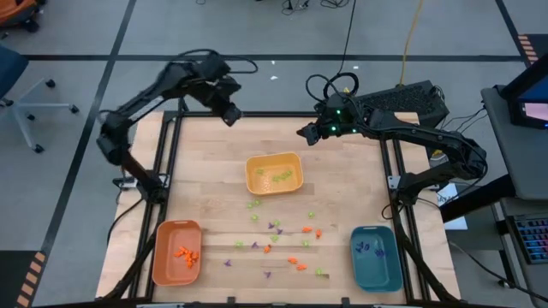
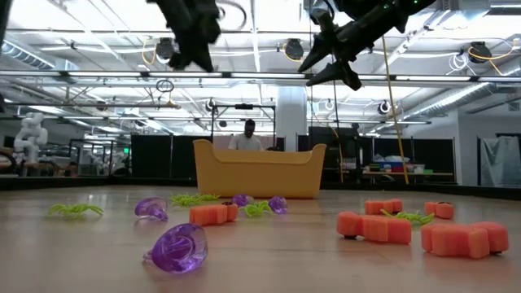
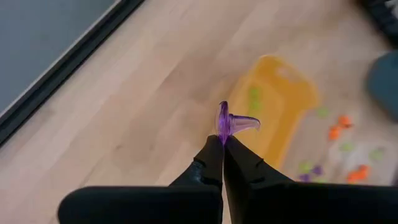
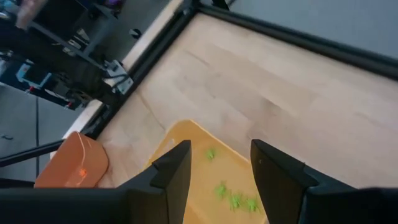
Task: Sort Halloween decoration
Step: Put the violet witch hat toy into the blue bin
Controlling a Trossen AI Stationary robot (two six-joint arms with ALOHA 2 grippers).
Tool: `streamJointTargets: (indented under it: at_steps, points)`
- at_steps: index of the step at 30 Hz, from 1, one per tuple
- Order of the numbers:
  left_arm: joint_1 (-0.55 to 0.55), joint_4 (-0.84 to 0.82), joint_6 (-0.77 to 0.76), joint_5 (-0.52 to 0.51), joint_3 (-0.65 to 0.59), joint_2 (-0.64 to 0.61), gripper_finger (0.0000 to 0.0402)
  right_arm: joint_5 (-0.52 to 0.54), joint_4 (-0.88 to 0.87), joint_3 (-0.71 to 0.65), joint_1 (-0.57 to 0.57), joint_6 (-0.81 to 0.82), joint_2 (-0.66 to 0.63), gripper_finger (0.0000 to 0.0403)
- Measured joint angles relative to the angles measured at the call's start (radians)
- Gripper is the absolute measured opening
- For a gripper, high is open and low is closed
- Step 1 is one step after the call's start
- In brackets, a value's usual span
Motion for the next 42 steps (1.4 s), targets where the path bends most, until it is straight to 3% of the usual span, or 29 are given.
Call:
streamJointTargets:
  at_steps: [6,13,19,25,29,36,42]
  points:
    - [-0.039,0.102,-0.077,0.067,0.0,-0.132,0.0,-0.003,0.075,0.0,0.0,-0.016,0.0,0.0155]
    - [-0.117,0.306,-0.208,0.068,0.0,-0.22,0.0,-0.043,0.126,0.0,0.0,-0.024,0.0,0.0155]
    - [-0.202,0.5,-0.276,0.045,0.0,-0.236,0.0,-0.178,0.177,0.0,0.0,-0.034,0.0,0.0155]
    - [-0.277,0.658,-0.351,-0.023,0.0,-0.236,0.0,-0.382,0.237,0.0,0.0,0.041,-0.021,0.0155]
    - [-0.337,0.705,-0.376,-0.07,0.0,-0.236,0.0,-0.446,0.288,0.0,0.008,0.038,-0.048,0.0155]
    - [-0.471,0.716,-0.347,-0.166,0.0,-0.227,0.0,-0.447,0.395,0.0,0.012,0.035,-0.099,0.0155]
    - [-0.516,0.715,-0.279,-0.194,0.0,-0.225,0.0,-0.446,0.402,0.0,0.013,0.031,-0.15,0.0155]
